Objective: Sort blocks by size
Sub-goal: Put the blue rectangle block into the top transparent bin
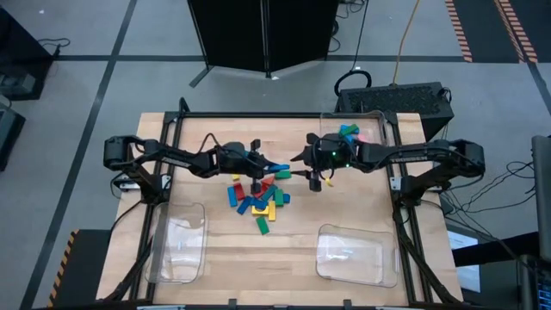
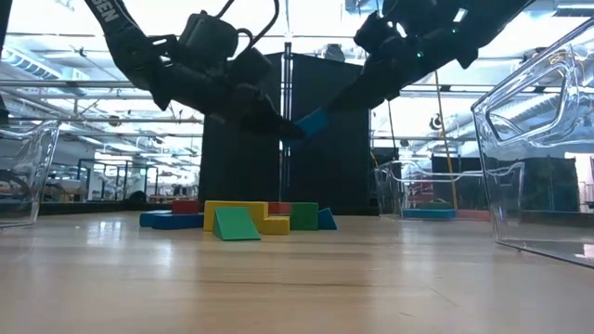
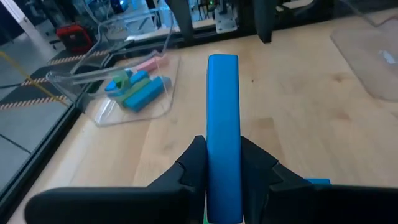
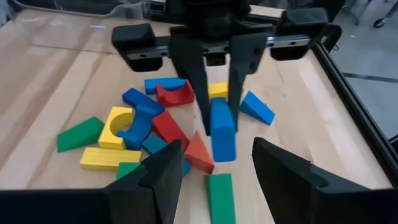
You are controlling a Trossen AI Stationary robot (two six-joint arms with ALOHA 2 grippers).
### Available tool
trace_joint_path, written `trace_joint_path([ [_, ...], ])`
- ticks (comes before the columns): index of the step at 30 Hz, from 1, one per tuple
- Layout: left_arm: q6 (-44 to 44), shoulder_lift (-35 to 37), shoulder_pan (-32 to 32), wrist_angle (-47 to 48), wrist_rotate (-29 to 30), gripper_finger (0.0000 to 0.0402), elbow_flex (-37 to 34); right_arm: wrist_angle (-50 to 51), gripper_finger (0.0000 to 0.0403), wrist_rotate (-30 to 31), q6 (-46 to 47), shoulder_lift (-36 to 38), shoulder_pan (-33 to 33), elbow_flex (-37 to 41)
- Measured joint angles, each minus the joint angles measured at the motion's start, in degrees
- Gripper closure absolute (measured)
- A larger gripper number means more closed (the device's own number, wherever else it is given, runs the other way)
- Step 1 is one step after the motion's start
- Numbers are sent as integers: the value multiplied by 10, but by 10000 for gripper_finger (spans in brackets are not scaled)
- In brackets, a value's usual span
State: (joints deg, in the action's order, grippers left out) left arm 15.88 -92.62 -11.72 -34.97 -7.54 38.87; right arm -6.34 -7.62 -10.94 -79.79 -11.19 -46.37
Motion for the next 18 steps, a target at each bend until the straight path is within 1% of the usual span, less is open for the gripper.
trace_joint_path([
  [9,-1,0,1,-7,-9,347,0,-62,216,2,-3,-37,12,0],
  [18,-4,0,9,-15,-9,347,0,-72,219,3,-3,-49,12,0],
])
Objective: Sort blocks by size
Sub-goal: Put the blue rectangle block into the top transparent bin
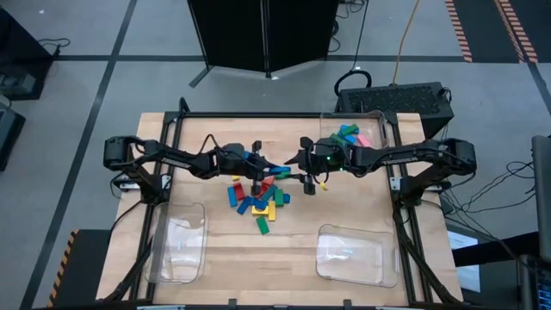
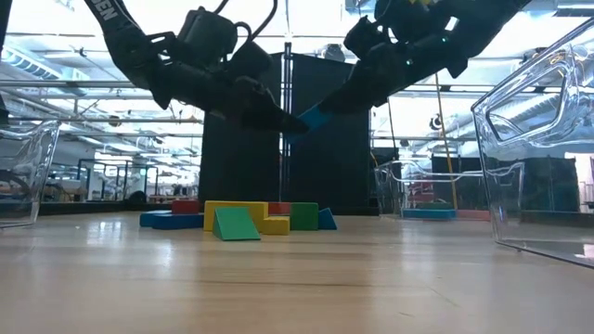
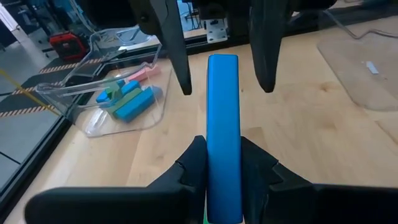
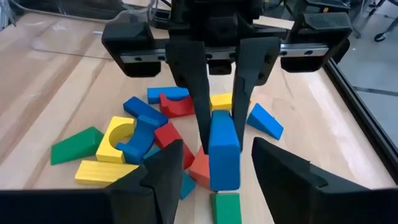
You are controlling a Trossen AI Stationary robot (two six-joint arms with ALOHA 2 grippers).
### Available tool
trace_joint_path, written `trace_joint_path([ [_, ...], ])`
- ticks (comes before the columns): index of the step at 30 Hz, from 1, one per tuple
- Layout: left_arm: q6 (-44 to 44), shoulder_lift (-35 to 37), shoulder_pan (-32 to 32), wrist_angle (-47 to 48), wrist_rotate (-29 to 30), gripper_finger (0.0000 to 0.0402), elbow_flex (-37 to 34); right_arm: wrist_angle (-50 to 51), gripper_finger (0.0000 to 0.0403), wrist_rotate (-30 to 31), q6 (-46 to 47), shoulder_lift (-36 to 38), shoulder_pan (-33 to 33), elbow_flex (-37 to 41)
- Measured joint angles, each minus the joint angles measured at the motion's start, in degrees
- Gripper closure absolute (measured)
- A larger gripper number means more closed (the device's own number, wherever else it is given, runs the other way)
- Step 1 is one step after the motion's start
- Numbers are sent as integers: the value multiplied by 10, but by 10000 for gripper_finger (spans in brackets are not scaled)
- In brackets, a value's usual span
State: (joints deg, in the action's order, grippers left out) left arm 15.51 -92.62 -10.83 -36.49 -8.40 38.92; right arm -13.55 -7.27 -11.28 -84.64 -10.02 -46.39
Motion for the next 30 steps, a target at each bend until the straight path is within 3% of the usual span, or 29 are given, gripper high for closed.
trace_joint_path([
  [16,-5,0,0,-1,0,347,0,0,342,2,3,0,0,0],
  [23,-6,0,0,-1,0,340,0,0,342,2,7,0,0,0],
  [30,-13,0,0,-1,7,283,0,12,345,22,12,0,0,0],
])
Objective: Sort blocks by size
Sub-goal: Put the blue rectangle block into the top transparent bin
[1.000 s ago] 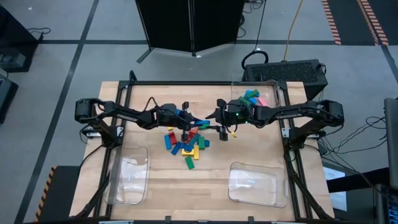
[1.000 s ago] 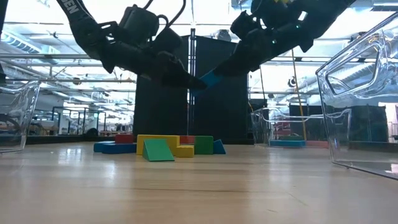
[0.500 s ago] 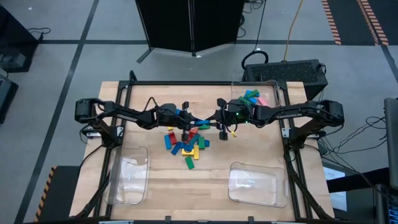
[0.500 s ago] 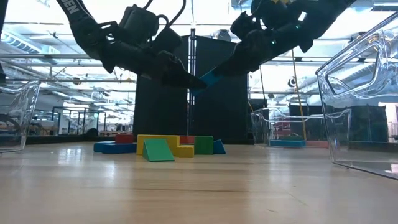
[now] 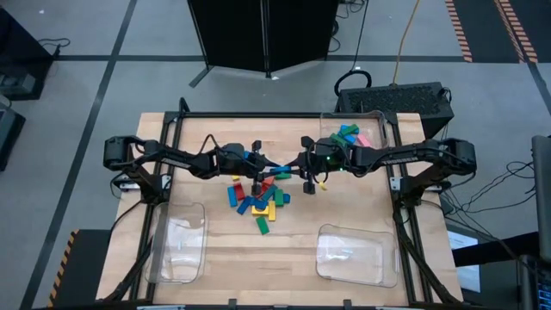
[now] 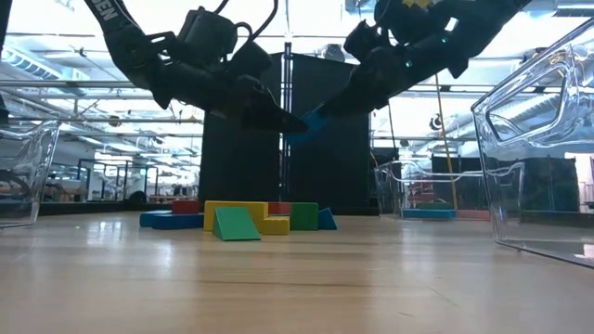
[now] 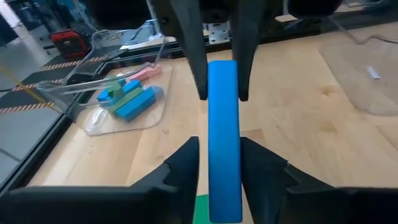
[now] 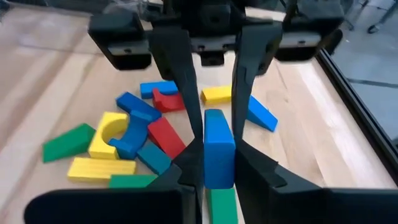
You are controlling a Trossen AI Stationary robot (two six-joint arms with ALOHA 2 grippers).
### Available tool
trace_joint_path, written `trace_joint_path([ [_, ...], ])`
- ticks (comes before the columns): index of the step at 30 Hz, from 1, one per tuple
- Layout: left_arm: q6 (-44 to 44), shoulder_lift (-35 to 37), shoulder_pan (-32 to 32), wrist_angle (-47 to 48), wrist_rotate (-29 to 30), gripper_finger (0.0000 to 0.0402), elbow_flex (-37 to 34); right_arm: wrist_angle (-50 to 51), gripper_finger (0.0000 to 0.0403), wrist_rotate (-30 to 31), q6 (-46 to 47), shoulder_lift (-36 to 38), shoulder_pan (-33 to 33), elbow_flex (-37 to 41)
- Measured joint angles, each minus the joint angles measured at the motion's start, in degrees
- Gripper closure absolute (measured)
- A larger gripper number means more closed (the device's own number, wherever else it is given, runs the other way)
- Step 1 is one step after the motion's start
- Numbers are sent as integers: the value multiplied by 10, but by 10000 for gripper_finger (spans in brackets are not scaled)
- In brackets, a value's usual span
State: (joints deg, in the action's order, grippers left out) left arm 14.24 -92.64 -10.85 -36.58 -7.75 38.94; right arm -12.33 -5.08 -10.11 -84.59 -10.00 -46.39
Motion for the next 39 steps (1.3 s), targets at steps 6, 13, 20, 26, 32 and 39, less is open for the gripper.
trace_joint_path([
  [6,-2,0,0,10,60,264,0,36,346,59,-1,11,0,0],
  [13,2,0,-9,78,107,263,0,118,347,129,-10,69,0,1],
  [20,0,0,-43,113,44,263,0,268,348,214,15,142,-22,0],
  [26,0,0,-75,112,32,262,0,365,345,254,52,188,-49,0],
  [32,1,0,-94,115,30,262,0,446,345,310,91,220,-83,0],
  [39,0,0,-102,119,30,262,0,521,345,323,130,230,-136,0],
])
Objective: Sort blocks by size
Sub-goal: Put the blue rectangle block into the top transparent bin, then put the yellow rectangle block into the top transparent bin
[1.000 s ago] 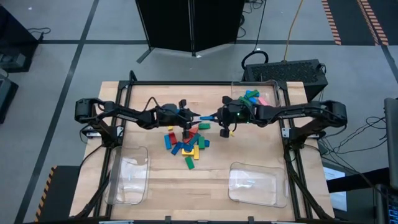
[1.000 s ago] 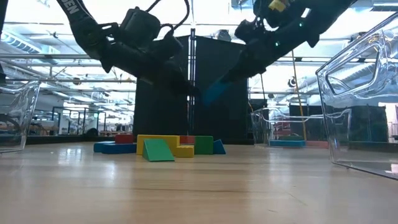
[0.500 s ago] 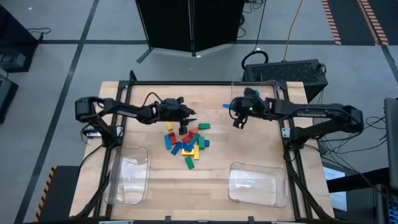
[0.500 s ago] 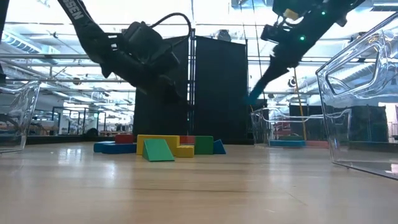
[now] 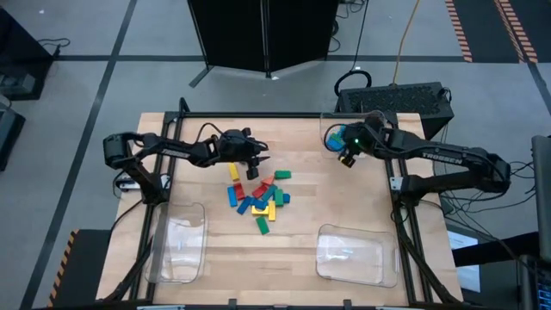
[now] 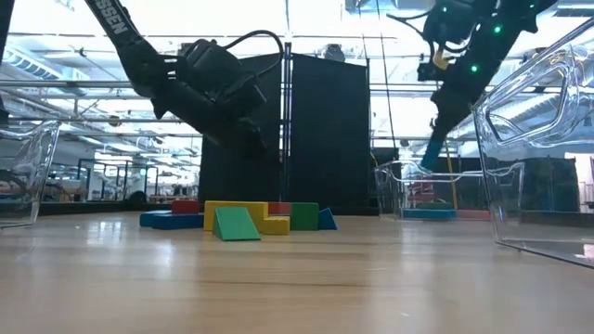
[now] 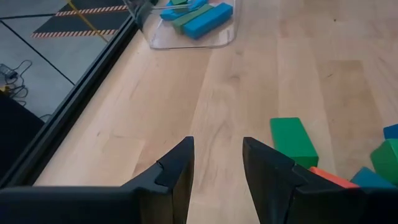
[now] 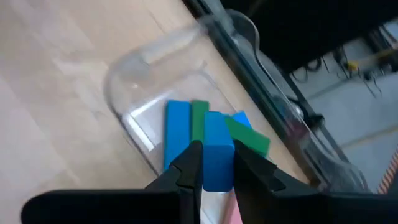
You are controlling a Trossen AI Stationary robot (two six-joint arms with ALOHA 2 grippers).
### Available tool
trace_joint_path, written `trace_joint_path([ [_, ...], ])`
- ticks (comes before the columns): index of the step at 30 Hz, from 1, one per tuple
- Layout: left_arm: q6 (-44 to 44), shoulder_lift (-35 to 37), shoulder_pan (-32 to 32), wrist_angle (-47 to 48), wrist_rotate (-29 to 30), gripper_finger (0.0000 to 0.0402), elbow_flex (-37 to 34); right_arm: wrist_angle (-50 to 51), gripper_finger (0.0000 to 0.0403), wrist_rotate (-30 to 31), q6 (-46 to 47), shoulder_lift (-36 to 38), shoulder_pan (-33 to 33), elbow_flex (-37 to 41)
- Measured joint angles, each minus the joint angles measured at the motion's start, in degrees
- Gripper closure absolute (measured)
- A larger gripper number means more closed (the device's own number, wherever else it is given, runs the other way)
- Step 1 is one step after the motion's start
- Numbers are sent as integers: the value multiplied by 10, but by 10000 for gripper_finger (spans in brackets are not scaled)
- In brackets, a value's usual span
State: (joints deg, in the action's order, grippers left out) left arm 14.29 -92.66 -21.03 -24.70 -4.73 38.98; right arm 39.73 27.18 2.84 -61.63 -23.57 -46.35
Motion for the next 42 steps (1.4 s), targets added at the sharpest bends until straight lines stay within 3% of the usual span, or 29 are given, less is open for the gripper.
trace_joint_path([
  [11,-3,0,0,3,0,262,0,41,345,1,6,-15,-104,0],
  [28,-4,0,2,14,18,262,0,26,334,-7,-13,-134,-184,0],
  [34,-4,0,2,14,19,262,0,-19,303,-50,-34,-134,-184,0],
  [42,-17,0,2,33,19,262,0,-37,243,-45,-27,-116,-185,0],
])
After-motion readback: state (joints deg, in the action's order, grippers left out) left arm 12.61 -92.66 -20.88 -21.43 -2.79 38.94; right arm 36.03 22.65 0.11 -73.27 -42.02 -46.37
